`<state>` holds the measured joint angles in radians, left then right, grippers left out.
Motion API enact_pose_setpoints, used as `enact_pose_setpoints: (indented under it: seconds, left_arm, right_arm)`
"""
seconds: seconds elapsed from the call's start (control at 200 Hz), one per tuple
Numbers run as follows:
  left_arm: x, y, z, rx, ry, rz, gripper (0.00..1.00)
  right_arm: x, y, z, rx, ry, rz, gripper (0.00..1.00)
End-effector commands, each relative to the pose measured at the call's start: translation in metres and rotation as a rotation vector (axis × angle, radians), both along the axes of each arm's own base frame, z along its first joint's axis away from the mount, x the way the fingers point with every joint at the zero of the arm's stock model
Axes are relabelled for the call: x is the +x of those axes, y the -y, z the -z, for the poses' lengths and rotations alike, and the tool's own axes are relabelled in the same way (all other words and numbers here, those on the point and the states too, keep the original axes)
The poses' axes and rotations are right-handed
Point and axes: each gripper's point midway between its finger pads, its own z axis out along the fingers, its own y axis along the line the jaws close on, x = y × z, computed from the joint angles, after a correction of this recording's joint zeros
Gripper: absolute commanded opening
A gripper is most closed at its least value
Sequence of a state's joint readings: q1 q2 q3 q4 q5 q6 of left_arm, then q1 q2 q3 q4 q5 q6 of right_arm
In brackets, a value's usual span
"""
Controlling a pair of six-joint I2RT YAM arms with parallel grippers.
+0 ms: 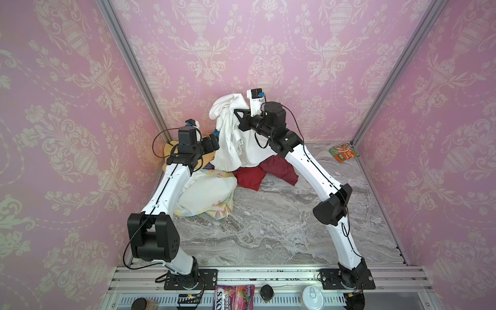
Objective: Pick out a specific cloth from the pile
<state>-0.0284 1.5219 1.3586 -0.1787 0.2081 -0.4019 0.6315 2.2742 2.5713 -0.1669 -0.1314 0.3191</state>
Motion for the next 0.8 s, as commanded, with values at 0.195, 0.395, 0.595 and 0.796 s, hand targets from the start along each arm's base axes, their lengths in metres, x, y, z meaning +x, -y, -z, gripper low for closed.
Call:
enact_pose_setpoints:
  seconds: [0.195, 0.395, 0.595, 0.796]
  left_arm:
    - [-0.030, 0.037, -0.004, -0.049, 0.200, 0.185, 0.94]
    - [-0.049, 0.076, 0.011, 0.053, 0.248, 0.327, 0.96]
    - [-0.051, 0.091, 0.034, 0.185, 0.256, 0.336, 0.99]
    - [-0.023, 0.102, 0.049, 0.293, 0.303, 0.277, 0.98]
  right_arm:
    - [-0.024, 0.026, -0.076, 0.125, 0.147, 0.033, 0.00]
    - [-0.038, 0.042, -0.103, 0.145, 0.184, 0.058, 0.00]
    - [-0.056, 0.056, -0.126, 0.173, 0.214, 0.056, 0.00]
    - [-0.074, 0.064, -0.135, 0.197, 0.230, 0.035, 0.00]
